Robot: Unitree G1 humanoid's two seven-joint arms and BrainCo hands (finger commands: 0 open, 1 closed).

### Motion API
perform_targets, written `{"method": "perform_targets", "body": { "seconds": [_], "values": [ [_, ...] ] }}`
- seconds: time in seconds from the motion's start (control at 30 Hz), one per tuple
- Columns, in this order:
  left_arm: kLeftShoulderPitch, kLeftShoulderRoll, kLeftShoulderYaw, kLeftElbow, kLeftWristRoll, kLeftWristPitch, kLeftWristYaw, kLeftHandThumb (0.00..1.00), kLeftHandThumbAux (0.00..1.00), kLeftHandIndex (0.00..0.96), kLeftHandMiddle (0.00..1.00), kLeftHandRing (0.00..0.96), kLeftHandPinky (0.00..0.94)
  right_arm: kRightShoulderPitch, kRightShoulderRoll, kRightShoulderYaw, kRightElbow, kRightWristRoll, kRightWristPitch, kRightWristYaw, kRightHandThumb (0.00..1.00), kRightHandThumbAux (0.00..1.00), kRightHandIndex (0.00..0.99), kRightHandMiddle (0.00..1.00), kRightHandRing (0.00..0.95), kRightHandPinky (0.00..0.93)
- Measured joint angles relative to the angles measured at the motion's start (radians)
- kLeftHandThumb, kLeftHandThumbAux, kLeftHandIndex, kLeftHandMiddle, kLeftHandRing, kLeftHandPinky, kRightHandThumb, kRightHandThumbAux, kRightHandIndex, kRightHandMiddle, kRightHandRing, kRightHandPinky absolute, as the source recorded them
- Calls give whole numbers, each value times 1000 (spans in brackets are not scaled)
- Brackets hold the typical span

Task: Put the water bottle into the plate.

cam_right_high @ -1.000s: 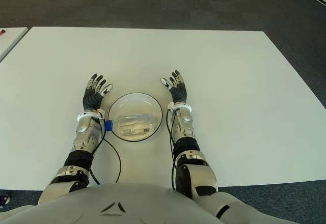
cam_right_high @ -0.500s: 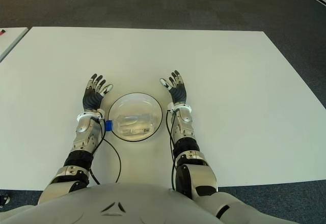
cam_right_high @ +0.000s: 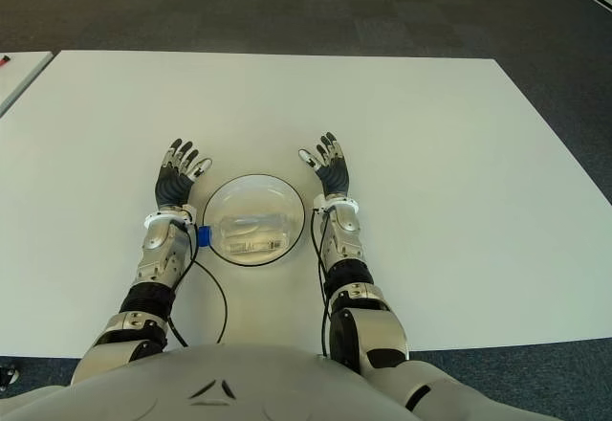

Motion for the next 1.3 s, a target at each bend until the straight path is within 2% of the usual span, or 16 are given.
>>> {"method": "perform_targets", "body": {
  "seconds": [0.23, 0.4, 0.97, 1.3],
  "values": [
    [1, 0, 1, -4, -6, 0, -1, 0, 912, 118, 131, 127, 158, -25, -10, 34, 108, -76, -116, -8, 3, 831, 12, 22, 17, 59],
    [3, 0, 0, -7, -6, 0, -2, 0, 908, 118, 132, 125, 152, -34, -17, 45, 154, -110, -171, -10, 21, 825, 2, 13, 11, 56],
    [8, 0, -2, -12, -7, 0, -11, 0, 897, 122, 134, 125, 153, -53, -22, 25, 244, -118, -279, 20, 56, 845, 14, 28, 27, 83],
    [9, 0, -1, -12, -8, 0, -11, 0, 906, 128, 139, 131, 163, -60, -22, 9, 273, -115, -314, 31, 70, 854, 33, 38, 33, 83]
  ]
}}
